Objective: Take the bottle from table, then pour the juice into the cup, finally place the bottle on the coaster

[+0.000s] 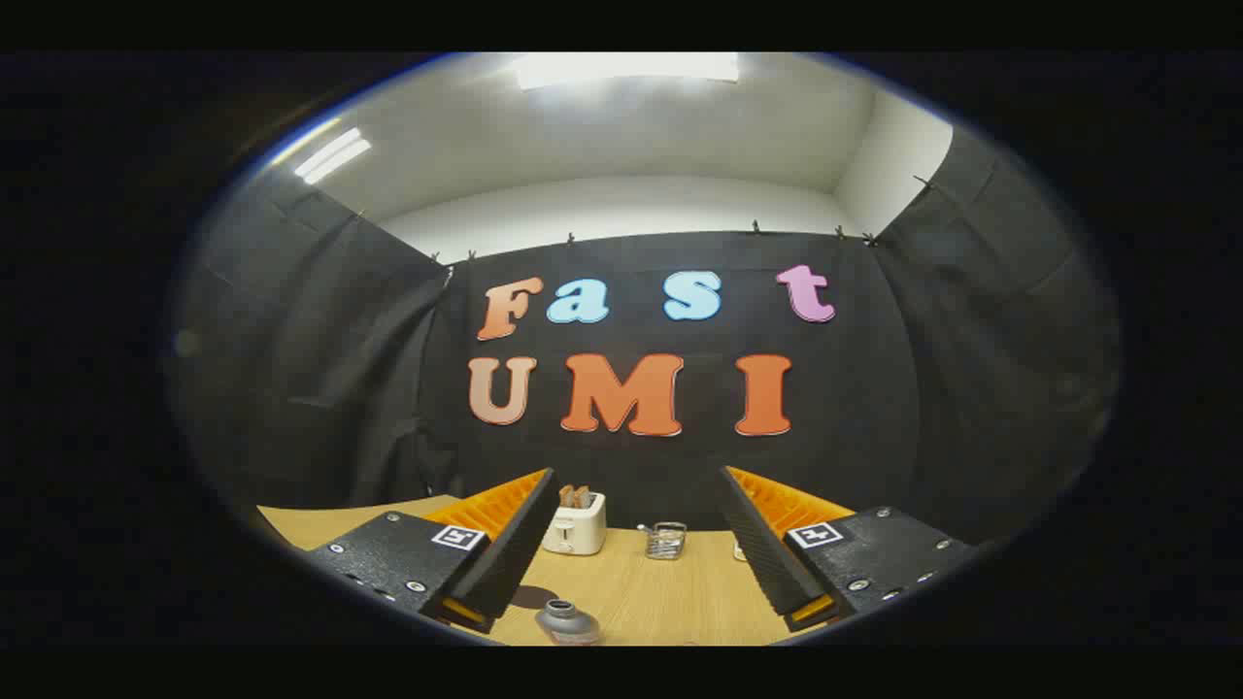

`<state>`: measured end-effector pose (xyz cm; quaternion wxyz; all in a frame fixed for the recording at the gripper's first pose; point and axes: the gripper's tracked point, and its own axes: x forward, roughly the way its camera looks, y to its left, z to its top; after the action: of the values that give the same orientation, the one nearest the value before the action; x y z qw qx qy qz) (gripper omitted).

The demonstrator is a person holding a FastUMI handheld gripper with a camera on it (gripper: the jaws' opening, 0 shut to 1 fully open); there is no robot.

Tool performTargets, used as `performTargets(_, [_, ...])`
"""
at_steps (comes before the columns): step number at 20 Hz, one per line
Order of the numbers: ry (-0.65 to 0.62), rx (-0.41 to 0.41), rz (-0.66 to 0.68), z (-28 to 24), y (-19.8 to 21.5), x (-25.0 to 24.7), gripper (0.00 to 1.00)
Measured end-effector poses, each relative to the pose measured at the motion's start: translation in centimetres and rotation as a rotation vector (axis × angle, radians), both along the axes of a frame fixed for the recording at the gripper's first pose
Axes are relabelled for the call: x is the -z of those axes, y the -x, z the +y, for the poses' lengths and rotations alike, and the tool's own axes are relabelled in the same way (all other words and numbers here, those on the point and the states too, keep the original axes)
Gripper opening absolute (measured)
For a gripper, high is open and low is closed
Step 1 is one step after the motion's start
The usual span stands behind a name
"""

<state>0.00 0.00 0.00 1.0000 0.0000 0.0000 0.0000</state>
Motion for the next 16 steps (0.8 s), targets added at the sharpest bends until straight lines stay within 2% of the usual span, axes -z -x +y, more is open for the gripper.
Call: performTargets(16, [-0.013, -0.027, 0.013, 1.5, -0.3, 0.1, 0.97])
